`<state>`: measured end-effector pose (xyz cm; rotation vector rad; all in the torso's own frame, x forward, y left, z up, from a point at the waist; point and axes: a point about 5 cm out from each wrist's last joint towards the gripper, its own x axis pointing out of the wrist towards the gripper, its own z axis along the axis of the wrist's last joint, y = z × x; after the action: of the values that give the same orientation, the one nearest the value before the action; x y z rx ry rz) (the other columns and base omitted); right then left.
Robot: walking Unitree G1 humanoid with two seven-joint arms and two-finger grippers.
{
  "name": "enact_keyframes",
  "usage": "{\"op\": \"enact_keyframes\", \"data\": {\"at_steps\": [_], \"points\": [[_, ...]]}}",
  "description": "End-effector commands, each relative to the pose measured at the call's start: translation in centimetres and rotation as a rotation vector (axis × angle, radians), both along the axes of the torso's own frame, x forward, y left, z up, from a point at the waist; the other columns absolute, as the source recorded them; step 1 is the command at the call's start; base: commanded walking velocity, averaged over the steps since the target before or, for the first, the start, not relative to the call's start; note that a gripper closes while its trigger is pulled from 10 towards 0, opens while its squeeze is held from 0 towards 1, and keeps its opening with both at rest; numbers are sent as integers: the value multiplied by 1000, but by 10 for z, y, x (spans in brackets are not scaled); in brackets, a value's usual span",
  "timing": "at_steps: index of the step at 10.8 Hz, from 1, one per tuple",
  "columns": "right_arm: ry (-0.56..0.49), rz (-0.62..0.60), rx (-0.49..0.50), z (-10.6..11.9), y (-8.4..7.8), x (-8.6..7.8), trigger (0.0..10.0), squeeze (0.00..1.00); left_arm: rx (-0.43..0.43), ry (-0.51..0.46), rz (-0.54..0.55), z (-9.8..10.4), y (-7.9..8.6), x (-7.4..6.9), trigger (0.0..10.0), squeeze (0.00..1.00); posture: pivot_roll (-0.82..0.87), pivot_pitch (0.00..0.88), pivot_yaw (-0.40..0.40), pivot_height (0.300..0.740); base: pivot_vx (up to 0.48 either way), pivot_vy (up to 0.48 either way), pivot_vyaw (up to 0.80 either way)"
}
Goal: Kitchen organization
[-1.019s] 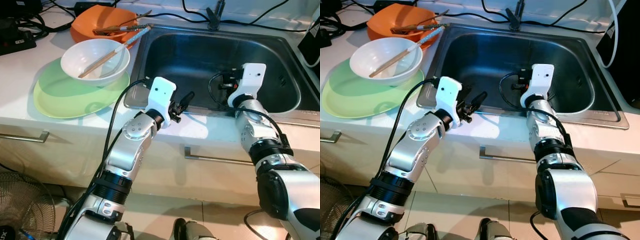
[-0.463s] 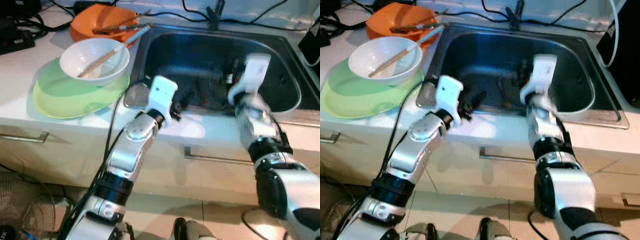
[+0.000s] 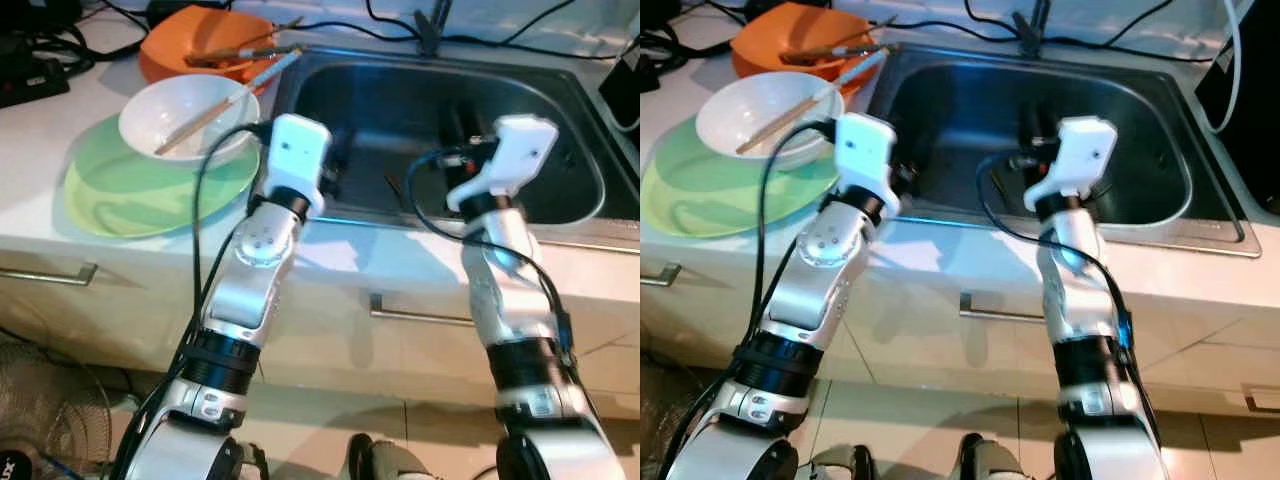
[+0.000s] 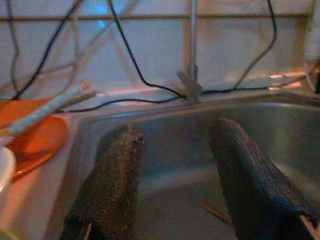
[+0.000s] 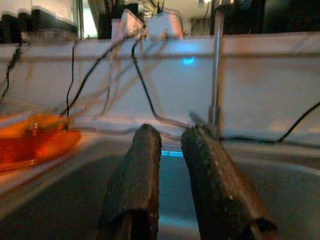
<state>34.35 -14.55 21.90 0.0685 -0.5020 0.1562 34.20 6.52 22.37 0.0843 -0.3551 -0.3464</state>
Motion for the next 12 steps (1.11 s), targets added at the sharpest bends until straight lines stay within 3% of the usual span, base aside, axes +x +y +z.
{"op": "enact_keyframes", "data": {"at_steps": [1,6,8,12], "points": [[-4,-19,10,5,-2,-8,10000,0,15,-54,50,6,7,0,10000,0,36,195,-38,740,0,0,0],[67,-73,5,-10,-11,-26,10000,0,52,-56,148,-7,32,-7,10000,0,38,208,-35,740,0,0,0],[106,-63,34,-20,-1,-27,10000,0,41,-129,179,10,35,-7,10000,0,41,204,-34,740,0,0,0],[129,-37,51,-24,9,-27,10000,0,41,-132,262,9,52,-6,10000,0,51,197,-37,740,0,0,0]]}}
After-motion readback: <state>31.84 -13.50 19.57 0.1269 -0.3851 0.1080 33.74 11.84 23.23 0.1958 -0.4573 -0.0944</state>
